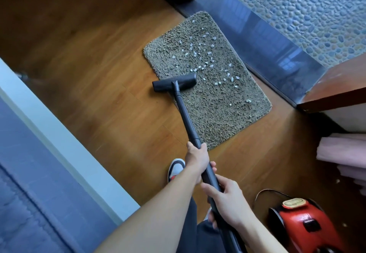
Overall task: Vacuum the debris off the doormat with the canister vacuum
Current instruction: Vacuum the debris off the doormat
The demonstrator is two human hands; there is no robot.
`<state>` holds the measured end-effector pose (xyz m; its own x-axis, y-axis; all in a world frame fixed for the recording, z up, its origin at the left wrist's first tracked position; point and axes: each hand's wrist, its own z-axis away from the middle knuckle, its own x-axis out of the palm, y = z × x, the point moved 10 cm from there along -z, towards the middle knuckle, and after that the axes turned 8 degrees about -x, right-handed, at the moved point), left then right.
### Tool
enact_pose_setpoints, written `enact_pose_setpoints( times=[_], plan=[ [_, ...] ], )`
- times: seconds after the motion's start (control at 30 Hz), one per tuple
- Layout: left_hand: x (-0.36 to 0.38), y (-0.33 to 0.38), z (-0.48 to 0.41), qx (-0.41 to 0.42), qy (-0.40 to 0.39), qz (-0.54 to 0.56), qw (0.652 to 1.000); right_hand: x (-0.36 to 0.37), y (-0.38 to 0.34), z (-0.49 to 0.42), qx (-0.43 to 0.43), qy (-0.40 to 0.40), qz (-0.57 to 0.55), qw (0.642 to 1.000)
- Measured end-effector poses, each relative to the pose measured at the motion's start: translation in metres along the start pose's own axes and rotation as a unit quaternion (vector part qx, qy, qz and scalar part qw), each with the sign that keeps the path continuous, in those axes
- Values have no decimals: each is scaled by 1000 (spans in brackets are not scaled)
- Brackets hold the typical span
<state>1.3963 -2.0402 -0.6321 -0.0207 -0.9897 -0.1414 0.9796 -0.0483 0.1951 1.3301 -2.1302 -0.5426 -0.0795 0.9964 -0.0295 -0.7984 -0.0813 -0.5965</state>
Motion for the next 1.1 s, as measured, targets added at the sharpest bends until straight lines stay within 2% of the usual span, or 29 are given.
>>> enact_pose_setpoints(
  times=[0.2, 0.37, 0.57, 0.8, 1.1],
  plan=[
    [23, -51, 18, -9, -7, -34, 999, -9, 42, 38, 25, -17, -48, 998],
    [37, -52, 23, -12, -8, -49, 999, -21, 45, 44, 29, 0, -71, 997],
    [50, -10, 6, 2, -20, -77, 997, -33, 28, 13, 18, 46, -78, 996],
    [45, 66, -19, 27, -32, -133, 990, -22, -28, -32, 19, 82, -106, 991],
    [47, 175, -44, 35, -37, -114, 992, -33, -115, -97, 21, 100, -102, 989]
  ],
)
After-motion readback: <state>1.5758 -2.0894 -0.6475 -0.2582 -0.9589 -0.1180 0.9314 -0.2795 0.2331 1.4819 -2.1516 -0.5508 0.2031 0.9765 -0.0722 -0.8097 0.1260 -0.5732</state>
